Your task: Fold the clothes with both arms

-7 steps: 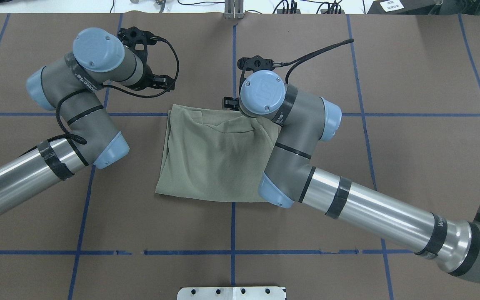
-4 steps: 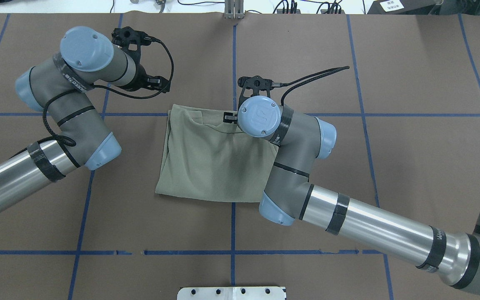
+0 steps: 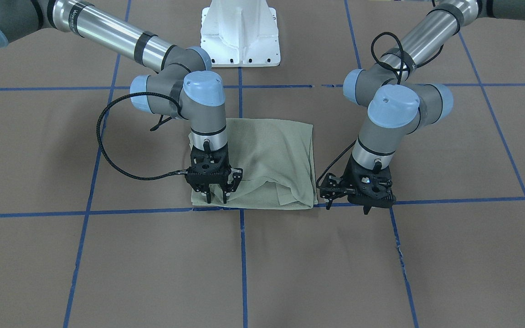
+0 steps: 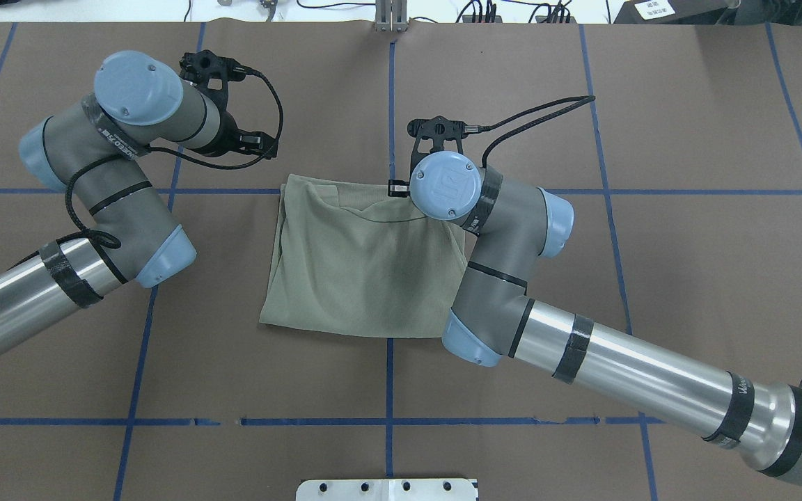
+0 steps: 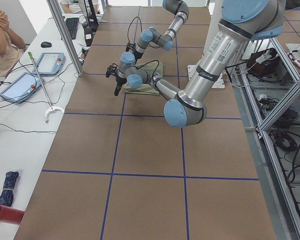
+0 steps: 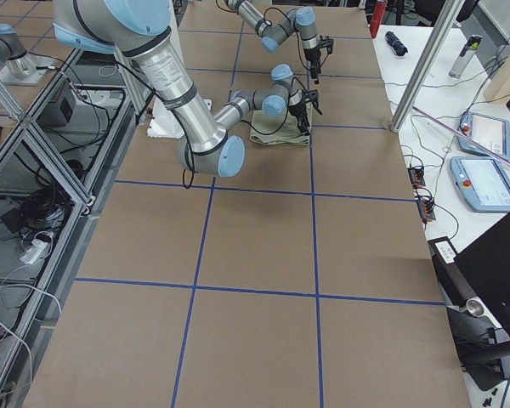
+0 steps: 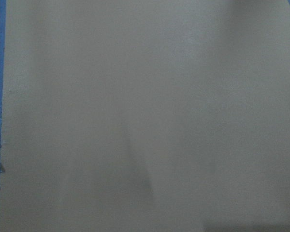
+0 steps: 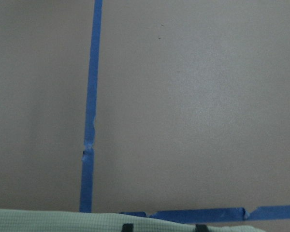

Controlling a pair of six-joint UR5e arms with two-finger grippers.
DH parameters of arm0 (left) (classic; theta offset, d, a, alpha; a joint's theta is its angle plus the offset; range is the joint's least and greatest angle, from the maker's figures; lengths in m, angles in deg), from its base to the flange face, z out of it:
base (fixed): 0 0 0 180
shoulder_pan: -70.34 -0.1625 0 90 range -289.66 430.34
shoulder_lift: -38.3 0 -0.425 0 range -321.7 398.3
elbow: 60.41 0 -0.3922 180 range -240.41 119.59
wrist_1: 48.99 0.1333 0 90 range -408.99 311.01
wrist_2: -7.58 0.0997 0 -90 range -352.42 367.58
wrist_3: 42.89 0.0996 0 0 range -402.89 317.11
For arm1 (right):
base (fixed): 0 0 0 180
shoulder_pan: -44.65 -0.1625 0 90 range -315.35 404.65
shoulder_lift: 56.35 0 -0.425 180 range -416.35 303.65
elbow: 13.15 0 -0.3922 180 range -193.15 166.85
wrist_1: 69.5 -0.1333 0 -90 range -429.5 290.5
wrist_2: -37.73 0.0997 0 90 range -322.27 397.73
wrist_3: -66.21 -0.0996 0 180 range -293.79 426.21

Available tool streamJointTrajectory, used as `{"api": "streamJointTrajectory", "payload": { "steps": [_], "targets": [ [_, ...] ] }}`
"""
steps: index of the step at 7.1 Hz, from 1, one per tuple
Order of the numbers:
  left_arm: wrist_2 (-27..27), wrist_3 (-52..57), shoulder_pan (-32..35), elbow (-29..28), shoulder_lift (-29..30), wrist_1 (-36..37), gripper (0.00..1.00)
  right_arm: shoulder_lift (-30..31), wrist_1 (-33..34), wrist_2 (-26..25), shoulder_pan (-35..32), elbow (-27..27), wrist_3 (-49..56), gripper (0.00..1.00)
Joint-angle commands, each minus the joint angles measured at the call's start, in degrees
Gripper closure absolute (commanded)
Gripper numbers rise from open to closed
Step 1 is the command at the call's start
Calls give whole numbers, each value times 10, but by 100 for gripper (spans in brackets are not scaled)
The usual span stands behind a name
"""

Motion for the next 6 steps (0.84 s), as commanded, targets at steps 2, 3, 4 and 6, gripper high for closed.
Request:
{"api": "streamJointTrajectory", "payload": {
  "steps": [2, 3, 4, 6],
  "targets": [
    [0, 1, 0, 0, -1, 0, 0, -3, -5, -1, 3, 1, -7, 100],
    [0, 0, 0, 0, -1, 0, 0, -4, -2, -1, 1, 5, -9, 100],
    [0, -1, 0, 0, -1, -1, 0, -4, 0, -1, -5, 8, -9, 100],
    [0, -1, -1, 0, -6, -17, 0, 6, 1, 0, -23, 9, -8, 100]
  ]
}}
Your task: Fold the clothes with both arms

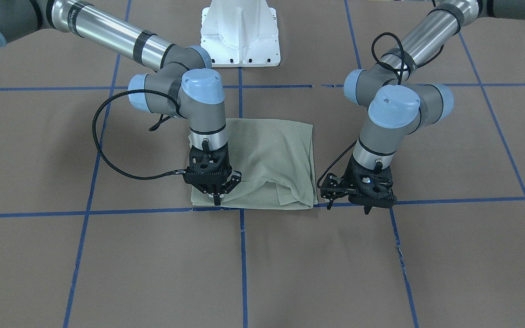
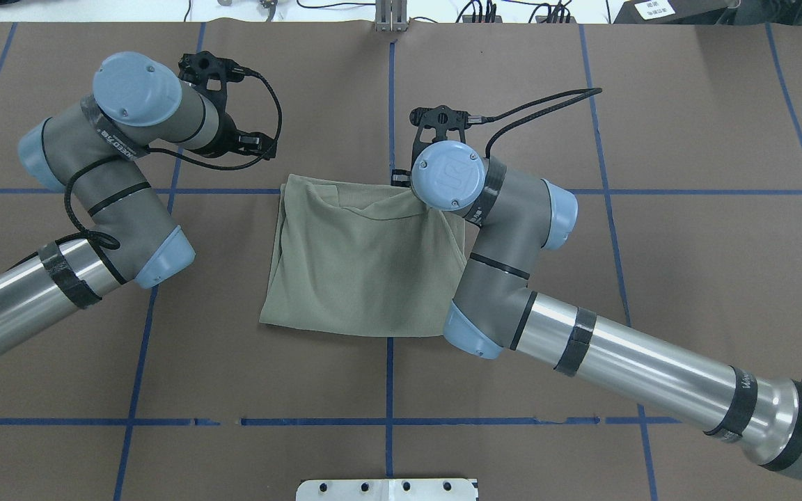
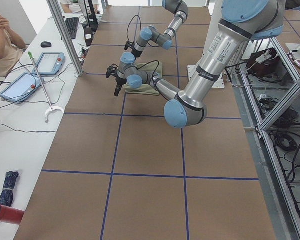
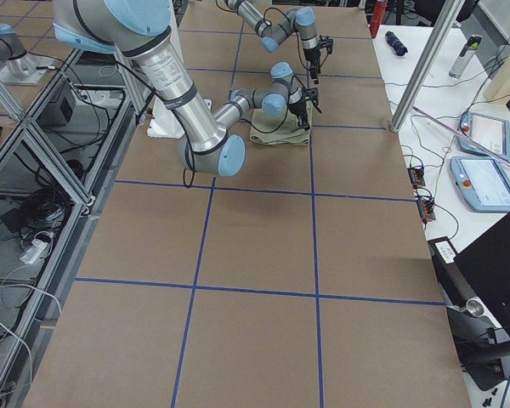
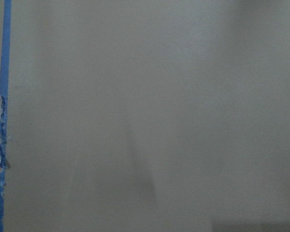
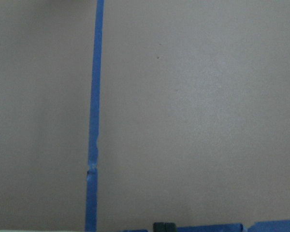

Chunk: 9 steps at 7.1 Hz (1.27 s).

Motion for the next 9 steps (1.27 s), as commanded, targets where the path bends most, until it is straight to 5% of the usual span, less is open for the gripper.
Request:
{"api": "streamJointTrajectory", "payload": {
  "steps": [1, 3, 4, 5, 6, 9],
  "targets": [
    [0, 0, -1, -1, -12, -29, 0, 31, 1, 0, -13, 18, 1, 100],
    [0, 1, -1, -1, -14, -34, 0, 80, 1, -4, -14, 59, 4, 100],
    [0, 3, -1, -1, -14, -34, 0, 74, 1, -8, -10, 55, 8, 84],
    [0, 4, -1, 0, -14, -34, 0, 71, 1, -8, -8, 52, 32, 1],
    [-1, 6, -1, 0, -14, -34, 0, 67, 2, -1, -15, 56, 61, 0],
    [-18, 21, 19, 66, -70, -17, 0, 76, 88, 225, -144, 102, 188, 0]
  ]
}}
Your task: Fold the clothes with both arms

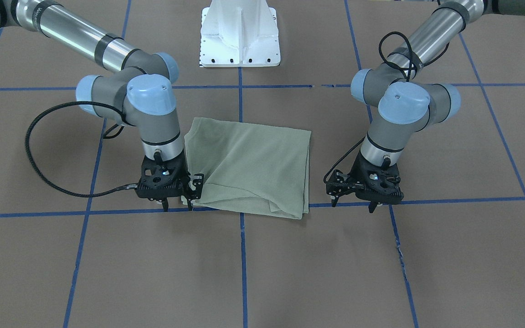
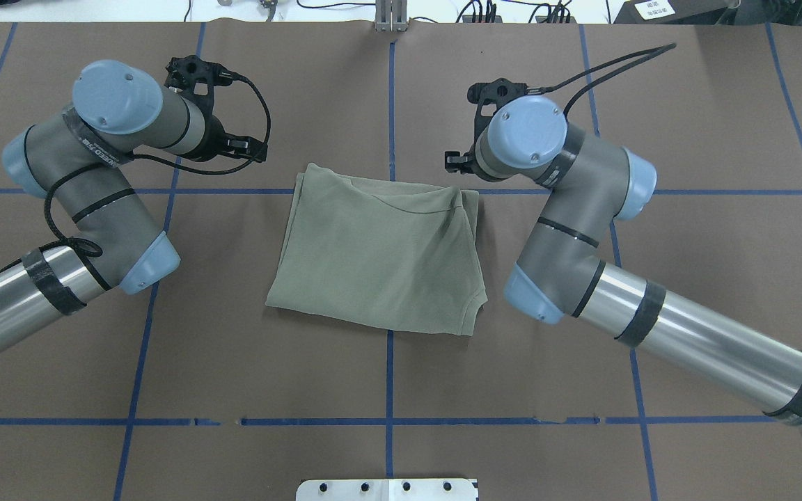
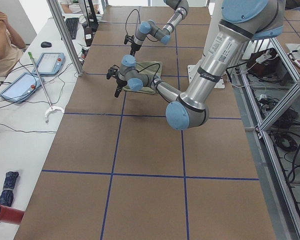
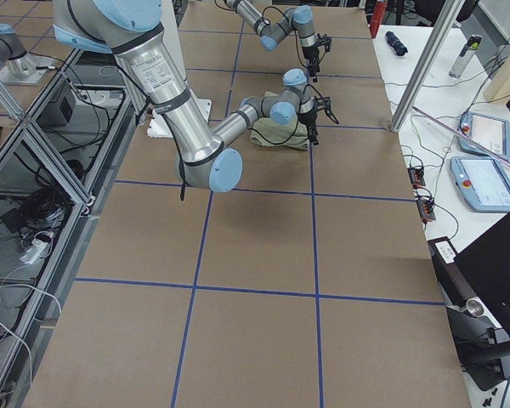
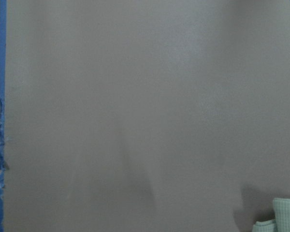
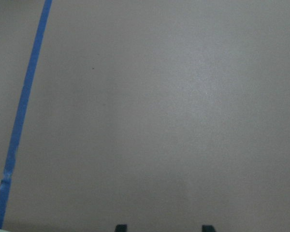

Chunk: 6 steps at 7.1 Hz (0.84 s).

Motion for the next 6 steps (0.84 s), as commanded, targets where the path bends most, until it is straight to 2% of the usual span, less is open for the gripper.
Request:
{"api": "streamJointTrajectory", "payload": {
  "steps": [1, 2, 3, 4, 6],
  "targets": [
    [-41, 102, 42, 85, -59, 54, 0, 24, 118, 140, -112, 68, 162, 0],
    [-48, 179, 78, 133, -95, 101, 0, 62, 163, 172, -166, 109, 255, 0],
    [-87, 248, 133, 161, -133, 125, 0, 98, 196, 217, -232, 127, 359, 0],
    [-137, 345, 202, 172, -184, 126, 0, 140, 210, 252, -295, 128, 463, 0],
    [-210, 547, 335, 172, -285, 127, 0, 233, 224, 289, -395, 127, 649, 0]
  ]
}}
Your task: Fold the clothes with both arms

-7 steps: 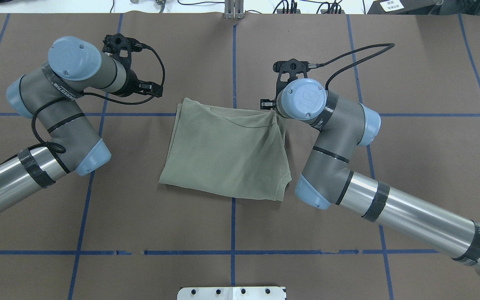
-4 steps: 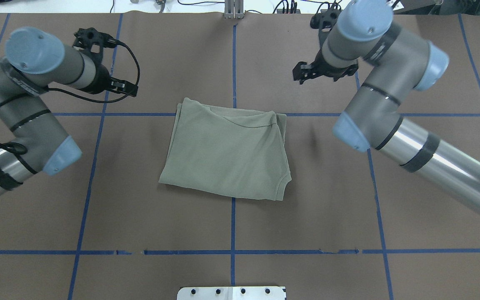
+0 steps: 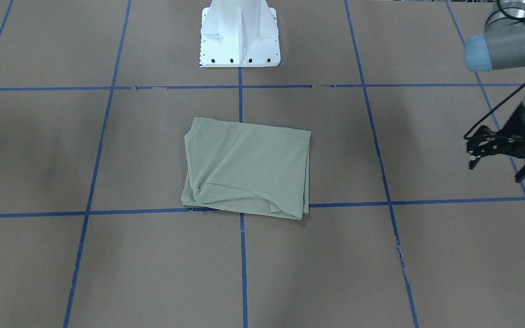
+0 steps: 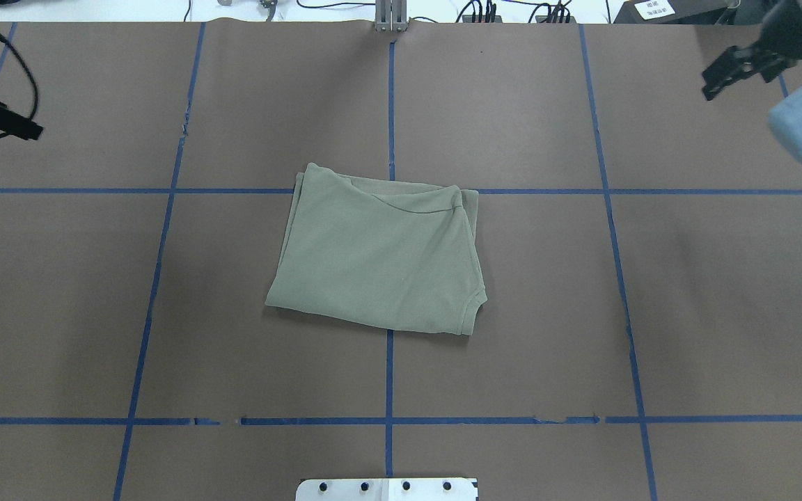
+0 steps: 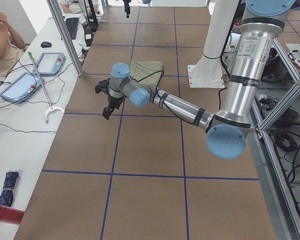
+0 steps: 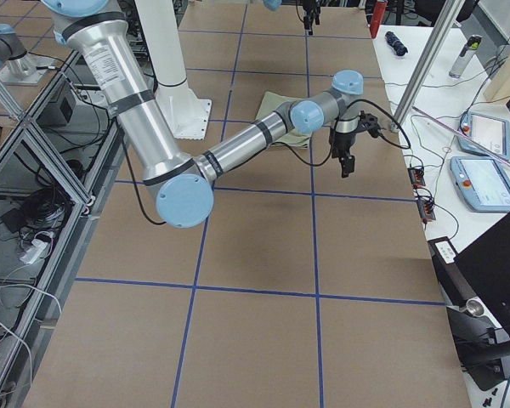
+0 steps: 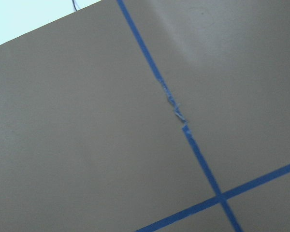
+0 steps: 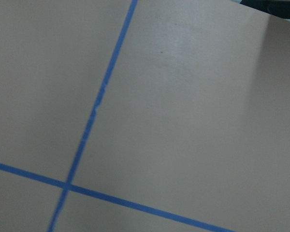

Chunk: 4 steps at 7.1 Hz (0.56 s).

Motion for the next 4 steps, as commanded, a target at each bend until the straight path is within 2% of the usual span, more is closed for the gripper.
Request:
{"api": "streamJointTrajectory", "payload": {
  "steps": [1, 2, 3, 4],
  "targets": [
    [-93, 130, 126, -2, -121, 0, 0, 106, 23, 41, -91, 2, 141, 0],
    [-99, 132, 177, -28, -141, 0, 0, 161, 20, 43, -97, 24, 138, 0],
    [-106, 136, 201, -40, -150, 5, 0, 176, 21, 46, -102, 26, 141, 0],
    [-103, 135, 197, -47, -150, 72, 0, 200, 21, 43, -102, 22, 140, 0]
  ]
}}
